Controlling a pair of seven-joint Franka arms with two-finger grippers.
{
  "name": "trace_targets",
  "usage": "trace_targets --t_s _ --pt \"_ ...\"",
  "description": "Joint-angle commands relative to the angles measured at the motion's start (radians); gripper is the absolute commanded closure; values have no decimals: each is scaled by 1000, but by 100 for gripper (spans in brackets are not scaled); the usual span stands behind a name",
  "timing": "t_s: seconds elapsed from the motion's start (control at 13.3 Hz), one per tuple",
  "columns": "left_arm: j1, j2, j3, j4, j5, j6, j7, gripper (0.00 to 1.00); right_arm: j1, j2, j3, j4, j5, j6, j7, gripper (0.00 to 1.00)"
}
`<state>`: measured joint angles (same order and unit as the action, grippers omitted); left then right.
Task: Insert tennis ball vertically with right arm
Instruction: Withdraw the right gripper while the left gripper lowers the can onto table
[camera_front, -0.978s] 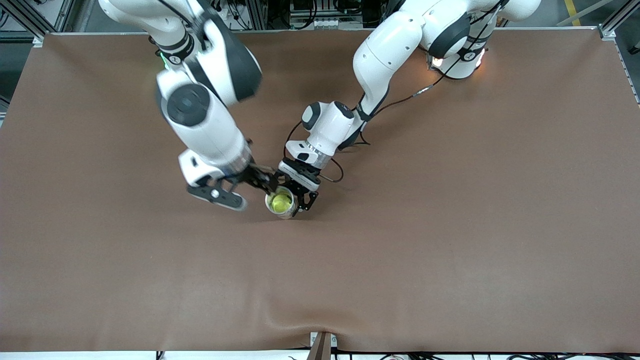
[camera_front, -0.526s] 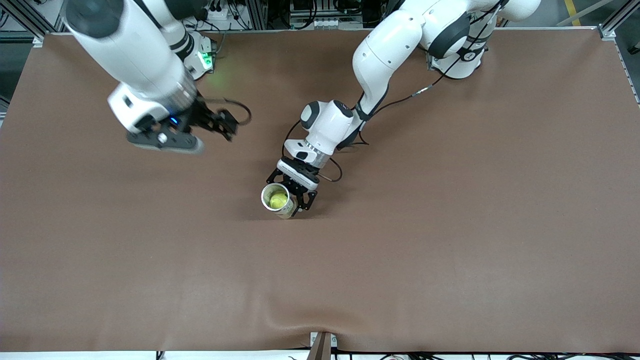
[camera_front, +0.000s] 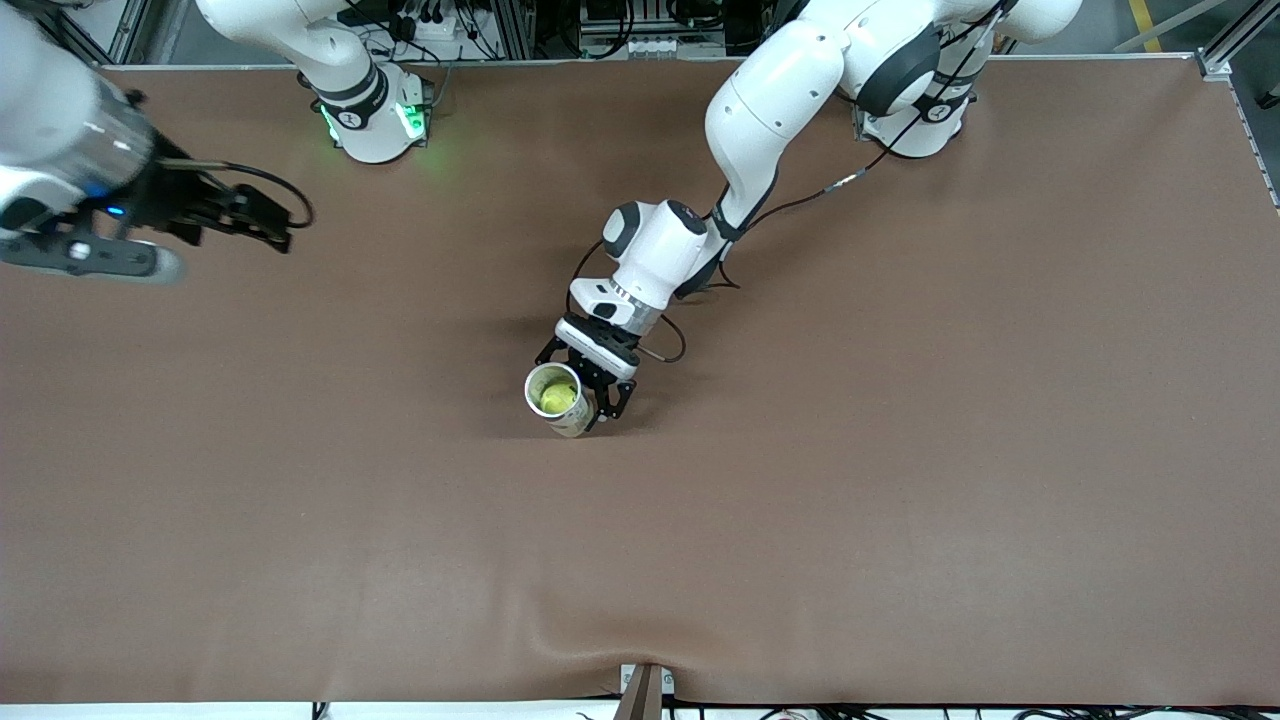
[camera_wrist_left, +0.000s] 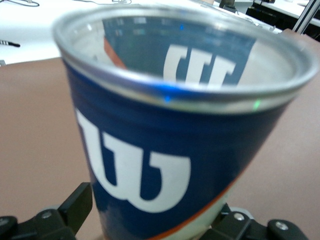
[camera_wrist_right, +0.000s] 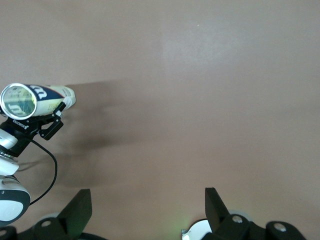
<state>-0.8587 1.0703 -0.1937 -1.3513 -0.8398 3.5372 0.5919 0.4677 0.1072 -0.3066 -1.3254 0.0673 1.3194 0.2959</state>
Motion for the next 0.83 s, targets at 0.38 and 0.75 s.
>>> trace_targets --t_s 0.38,0.75 --pt "4 -104 7 -184 -13 11 19 0 -348 -90 219 -117 71 67 -80 0" --pt "1 -154 7 -281 -19 14 17 0 -400 -124 305 -216 -55 199 -223 0"
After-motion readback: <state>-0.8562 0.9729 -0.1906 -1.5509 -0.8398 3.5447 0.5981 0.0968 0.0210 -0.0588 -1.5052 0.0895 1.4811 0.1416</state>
